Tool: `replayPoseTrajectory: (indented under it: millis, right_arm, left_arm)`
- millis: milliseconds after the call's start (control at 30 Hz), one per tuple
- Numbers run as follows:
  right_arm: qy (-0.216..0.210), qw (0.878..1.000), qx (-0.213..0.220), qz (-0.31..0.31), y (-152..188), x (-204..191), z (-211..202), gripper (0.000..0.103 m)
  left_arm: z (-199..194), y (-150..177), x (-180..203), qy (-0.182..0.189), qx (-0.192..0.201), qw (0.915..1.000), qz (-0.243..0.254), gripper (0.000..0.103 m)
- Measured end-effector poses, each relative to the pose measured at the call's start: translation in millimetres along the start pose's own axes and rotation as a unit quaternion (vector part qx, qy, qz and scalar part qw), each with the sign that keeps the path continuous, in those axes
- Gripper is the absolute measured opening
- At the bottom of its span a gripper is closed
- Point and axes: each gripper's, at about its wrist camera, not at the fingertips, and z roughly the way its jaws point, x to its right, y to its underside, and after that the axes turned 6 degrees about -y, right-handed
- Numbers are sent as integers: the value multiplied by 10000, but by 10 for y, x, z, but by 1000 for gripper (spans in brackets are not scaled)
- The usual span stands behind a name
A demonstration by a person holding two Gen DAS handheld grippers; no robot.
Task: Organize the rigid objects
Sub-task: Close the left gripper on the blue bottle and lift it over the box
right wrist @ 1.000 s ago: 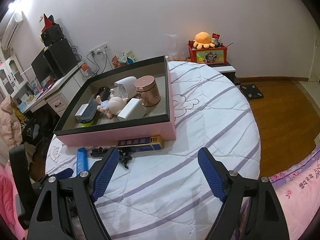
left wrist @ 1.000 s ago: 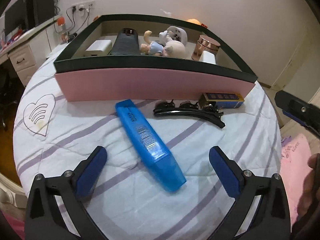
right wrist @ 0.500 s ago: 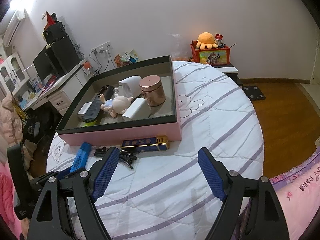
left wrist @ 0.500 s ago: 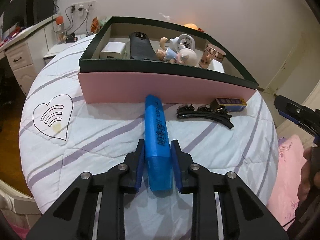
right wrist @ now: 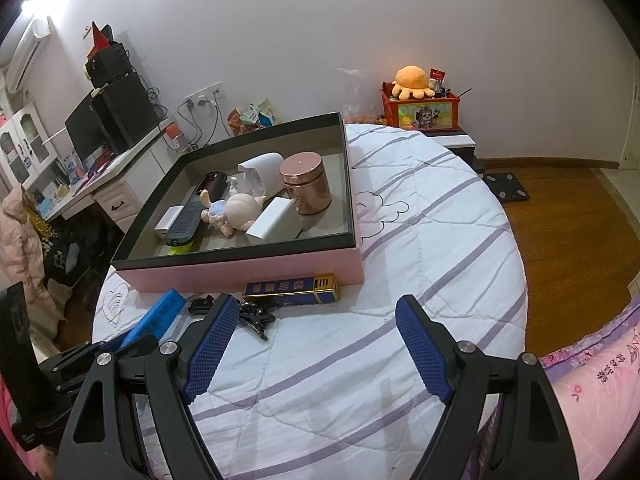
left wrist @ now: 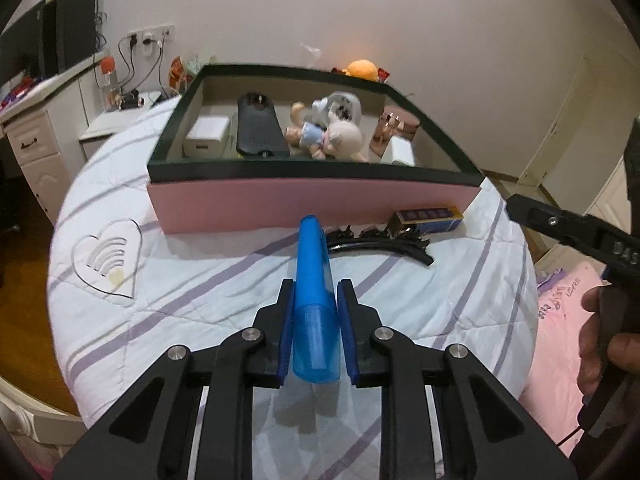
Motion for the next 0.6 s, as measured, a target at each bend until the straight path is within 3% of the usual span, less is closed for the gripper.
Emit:
replayPoseTrajectory:
  millis: [100, 333, 600]
  right_arm:
    - [-20, 10000, -7, -21, 12, -17, -5, 82]
    - [18, 10000, 28, 23, -6, 8, -31, 82]
    - [-16, 10000, 38, 6, -80, -30, -16, 82]
  left_arm:
    - [118, 22, -51, 73, -170, 9998, -116, 20]
    - [-200, -87, 41, -17, 292, 9995, 72, 20]
    - [-399, -488, 69, -144, 838, 9962, 176, 20]
